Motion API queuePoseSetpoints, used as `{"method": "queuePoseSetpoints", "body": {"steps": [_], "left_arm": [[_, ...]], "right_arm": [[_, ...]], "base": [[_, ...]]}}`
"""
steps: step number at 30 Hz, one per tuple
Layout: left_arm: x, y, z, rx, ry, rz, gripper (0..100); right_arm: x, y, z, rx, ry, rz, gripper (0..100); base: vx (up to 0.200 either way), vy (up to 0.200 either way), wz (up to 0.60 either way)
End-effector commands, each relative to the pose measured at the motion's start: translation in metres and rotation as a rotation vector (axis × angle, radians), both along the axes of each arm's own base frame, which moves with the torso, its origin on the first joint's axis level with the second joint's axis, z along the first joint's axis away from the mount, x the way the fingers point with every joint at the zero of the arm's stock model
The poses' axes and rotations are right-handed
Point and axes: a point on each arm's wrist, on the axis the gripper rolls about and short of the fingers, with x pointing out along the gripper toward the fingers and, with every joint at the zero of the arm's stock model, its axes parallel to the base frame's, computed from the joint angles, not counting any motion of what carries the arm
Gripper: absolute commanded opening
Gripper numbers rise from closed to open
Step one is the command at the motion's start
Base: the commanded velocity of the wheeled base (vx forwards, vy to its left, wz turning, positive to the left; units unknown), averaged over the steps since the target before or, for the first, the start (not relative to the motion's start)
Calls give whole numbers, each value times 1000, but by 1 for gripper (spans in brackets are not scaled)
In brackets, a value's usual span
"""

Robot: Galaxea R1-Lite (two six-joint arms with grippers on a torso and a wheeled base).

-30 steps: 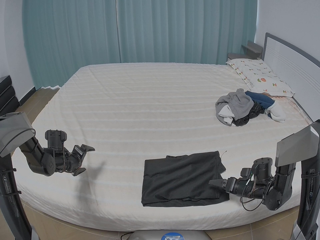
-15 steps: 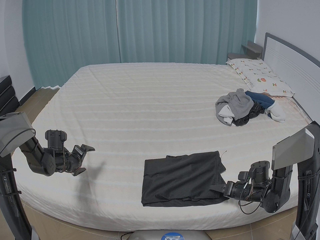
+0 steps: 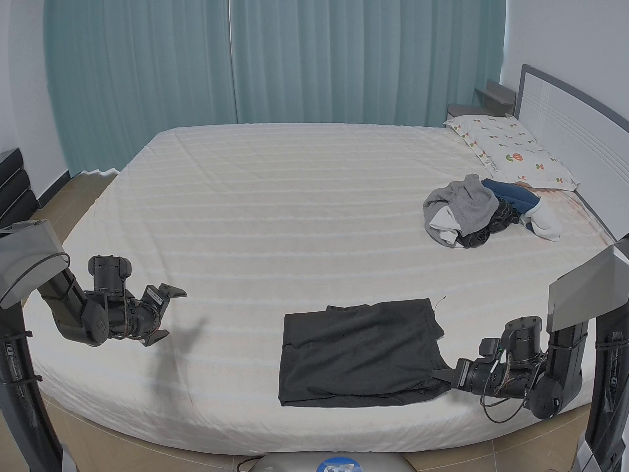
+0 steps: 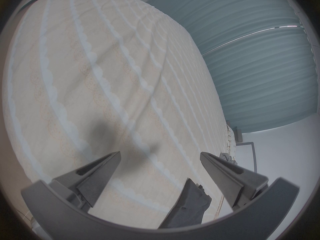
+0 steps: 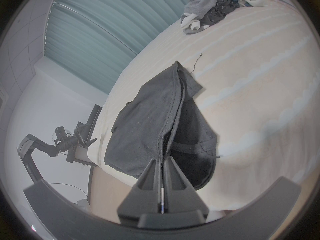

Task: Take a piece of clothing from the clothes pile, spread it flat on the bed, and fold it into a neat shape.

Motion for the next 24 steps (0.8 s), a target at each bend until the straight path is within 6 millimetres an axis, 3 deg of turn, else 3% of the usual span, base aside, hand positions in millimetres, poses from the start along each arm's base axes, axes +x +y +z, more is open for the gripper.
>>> {"method": "queuePoseSetpoints", "body": {"steps": [1,16,17,24], "left_arm": [[0,0,0,-1,-2,1,100],[0,0,0,-1,1,1,100],[0,0,0,-1,0,1,100],[0,0,0,-1,0,1,100]], "right_arm": [[-4,-5,5,-16,-13,1,0],[-15,-15,-1,-113,-15,49,0],[-17,-15,-2,-123,-15,57,100],[-15,-19,-4,-146,-27,61,100]], "base": [[0,0,0],[0,0,0],[0,0,0],[0,0,0]]}}
